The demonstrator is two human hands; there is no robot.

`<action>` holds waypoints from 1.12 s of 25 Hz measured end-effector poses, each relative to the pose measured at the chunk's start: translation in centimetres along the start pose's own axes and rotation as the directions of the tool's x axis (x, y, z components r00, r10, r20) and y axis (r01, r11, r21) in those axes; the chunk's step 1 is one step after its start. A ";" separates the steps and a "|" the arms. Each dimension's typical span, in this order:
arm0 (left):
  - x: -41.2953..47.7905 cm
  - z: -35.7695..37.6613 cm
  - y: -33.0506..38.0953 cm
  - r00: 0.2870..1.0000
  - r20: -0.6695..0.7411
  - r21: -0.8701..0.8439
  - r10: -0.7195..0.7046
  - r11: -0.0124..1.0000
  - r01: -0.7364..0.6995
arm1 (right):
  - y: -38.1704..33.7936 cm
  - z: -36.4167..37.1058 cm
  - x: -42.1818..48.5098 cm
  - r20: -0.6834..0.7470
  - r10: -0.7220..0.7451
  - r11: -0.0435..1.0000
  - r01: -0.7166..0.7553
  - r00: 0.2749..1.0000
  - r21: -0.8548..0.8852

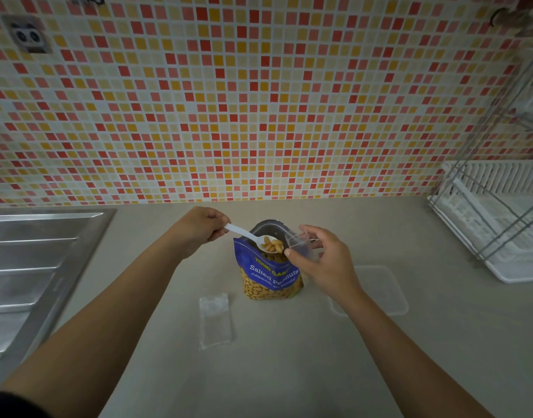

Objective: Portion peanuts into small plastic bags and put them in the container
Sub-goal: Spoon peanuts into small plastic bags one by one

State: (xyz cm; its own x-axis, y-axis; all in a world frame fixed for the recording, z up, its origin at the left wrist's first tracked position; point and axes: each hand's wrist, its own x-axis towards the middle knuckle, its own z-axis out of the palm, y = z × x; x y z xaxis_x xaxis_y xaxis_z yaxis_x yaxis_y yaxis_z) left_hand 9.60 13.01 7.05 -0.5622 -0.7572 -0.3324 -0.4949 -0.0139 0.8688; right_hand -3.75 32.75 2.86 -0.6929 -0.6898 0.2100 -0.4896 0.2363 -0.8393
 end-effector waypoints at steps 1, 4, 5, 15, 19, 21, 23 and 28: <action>0.0 -0.2 0.1 1.000 -0.008 -0.006 0.003 1.000 -0.003 | -0.1 0.1 0.0 0.000 -0.012 0.999 0.012 1.000 -0.041; 0.1 -0.8 1.0 1.000 -0.024 -0.030 0.005 1.000 -0.006 | -0.4 0.2 0.1 0.008 -0.026 0.989 0.027 1.000 -0.147; 0.1 -1.2 1.4 1.000 -0.030 -0.037 0.006 0.999 -0.007 | -0.5 0.2 0.2 0.008 -0.021 0.987 0.022 1.000 -0.161; -0.8 0.1 7.0 0.975 0.051 0.182 0.214 0.958 -0.220 | -1.0 0.3 0.6 0.007 0.010 0.986 -0.008 1.000 -0.169; -2.0 2.0 9.5 0.895 0.148 0.440 0.421 0.782 -0.441 | -1.1 0.1 0.6 -0.017 0.019 0.993 -0.021 1.000 -0.115; -2.8 2.2 10.6 0.853 0.159 0.527 0.497 0.688 -0.499 | -1.1 0.1 0.6 -0.021 0.024 0.994 -0.026 1.000 -0.102; -3.4 1.8 11.3 0.828 0.138 0.562 0.543 0.646 -0.517 | -1.2 0.1 0.6 -0.022 0.017 0.994 -0.019 1.000 -0.104; -2.1 -0.5 9.7 0.864 -0.006 0.500 0.504 0.749 -0.434 | -1.0 0.2 0.8 -0.039 0.019 0.994 -0.023 0.999 -0.103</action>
State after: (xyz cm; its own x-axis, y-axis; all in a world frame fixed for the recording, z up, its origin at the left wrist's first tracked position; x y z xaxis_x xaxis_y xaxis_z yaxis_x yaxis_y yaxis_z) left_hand 6.32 14.13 16.32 -0.7313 -0.6647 0.1529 -0.4581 0.6448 0.6119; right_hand -3.70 31.84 3.81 -0.7220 -0.6581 0.2136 -0.5256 0.3208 -0.7879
